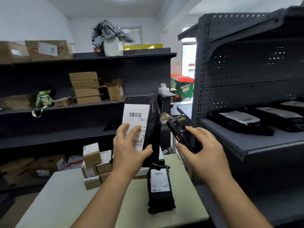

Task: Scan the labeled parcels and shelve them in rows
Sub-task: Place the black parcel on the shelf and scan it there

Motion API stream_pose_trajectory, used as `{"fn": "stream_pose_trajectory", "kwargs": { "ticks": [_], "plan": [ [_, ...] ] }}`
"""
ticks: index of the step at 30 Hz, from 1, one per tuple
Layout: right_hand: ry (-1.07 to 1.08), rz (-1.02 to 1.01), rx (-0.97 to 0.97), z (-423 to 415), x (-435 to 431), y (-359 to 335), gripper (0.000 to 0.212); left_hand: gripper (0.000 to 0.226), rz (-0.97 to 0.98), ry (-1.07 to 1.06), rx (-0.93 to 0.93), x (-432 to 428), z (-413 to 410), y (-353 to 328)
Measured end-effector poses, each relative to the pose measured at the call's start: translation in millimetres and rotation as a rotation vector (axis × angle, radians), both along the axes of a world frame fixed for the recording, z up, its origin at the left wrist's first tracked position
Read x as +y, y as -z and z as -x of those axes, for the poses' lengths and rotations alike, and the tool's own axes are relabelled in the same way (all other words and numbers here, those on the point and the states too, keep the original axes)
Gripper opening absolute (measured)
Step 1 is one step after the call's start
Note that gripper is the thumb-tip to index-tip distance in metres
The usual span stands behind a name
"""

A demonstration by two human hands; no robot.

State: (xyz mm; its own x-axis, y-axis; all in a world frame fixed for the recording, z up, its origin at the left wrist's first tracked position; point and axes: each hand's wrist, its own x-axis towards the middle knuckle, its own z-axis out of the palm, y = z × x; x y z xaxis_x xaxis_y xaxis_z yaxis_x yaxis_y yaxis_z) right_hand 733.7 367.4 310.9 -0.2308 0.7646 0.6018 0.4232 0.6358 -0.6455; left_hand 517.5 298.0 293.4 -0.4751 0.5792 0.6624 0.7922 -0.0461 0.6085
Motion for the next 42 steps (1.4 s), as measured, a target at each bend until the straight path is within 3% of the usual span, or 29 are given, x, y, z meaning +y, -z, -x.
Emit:
{"fn": "stream_pose_trajectory", "kwargs": {
  "ticks": [10,20,28,42],
  "plan": [
    [0.403,-0.007,0.021,-190.6,-65.5,0.5,0.054,0.064,-0.066,0.493,-0.090,11.0,-183.1,-3.3],
    [0.694,-0.053,0.097,-403.3,-38.8,9.3,0.053,0.065,-0.048,0.834,-0.052,98.5,-418.2,-26.9],
    [0.882,-0.023,0.101,-557.8,12.6,12.1,0.054,0.063,-0.054,1.021,-0.055,181.9,-578.2,-27.1],
    [1.117,0.025,0.063,-795.7,188.8,11.0,0.053,0.067,-0.025,1.230,-0.112,415.1,-853.3,-18.2]
  ]
}}
